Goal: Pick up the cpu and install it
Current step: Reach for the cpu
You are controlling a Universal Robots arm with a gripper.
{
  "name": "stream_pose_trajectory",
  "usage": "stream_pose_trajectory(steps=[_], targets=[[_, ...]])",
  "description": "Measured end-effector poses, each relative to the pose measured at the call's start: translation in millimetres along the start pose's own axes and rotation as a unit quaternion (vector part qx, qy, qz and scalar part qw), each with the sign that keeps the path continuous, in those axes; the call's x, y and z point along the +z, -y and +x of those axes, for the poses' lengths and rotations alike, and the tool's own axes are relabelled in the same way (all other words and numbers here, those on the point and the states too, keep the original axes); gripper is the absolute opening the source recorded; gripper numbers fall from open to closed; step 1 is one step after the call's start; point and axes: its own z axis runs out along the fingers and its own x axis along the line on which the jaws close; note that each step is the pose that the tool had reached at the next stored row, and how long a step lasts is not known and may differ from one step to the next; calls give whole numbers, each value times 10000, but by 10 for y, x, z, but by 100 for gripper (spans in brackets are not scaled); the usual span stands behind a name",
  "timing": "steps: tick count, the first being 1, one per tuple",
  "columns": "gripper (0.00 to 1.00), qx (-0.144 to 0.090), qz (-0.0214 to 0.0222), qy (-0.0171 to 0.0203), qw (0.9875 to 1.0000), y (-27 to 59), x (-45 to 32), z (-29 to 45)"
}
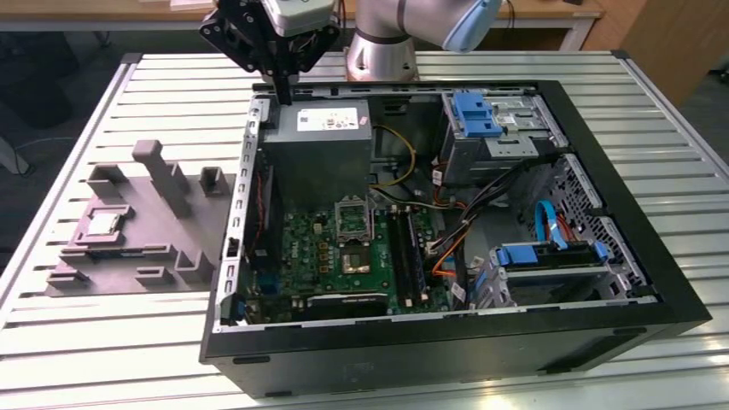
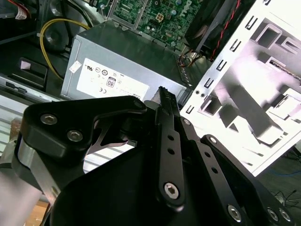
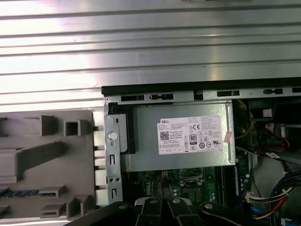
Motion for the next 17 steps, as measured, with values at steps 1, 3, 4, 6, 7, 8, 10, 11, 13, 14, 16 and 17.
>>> stream_pose_trajectory(steps=[1, 3, 4, 6, 7, 8, 10, 11, 13, 14, 16, 17], targets=[[11, 0, 0, 0, 10000, 0, 0, 3], [11, 0, 0, 0, 10000, 1, 0, 10], [11, 0, 0, 0, 10000, 1, 0, 15], [11, 0, 0, 0, 10000, 2, 0, 24], [11, 0, 0, 0, 10000, 2, 0, 28], [11, 0, 0, 0, 10000, 2, -1, 33], [11, 0, 0, 0, 10000, 3, -1, 45], [11, 0, 0, 0, 10000, 4, -1, 50], [11, 0, 0, 0, 10000, 5, -2, 61], [11, 0, 0, 0, 10000, 5, -2, 68], [11, 0, 0, 0, 10000, 6, -2, 81], [11, 0, 0, 0, 10000, 6, -2, 87]])
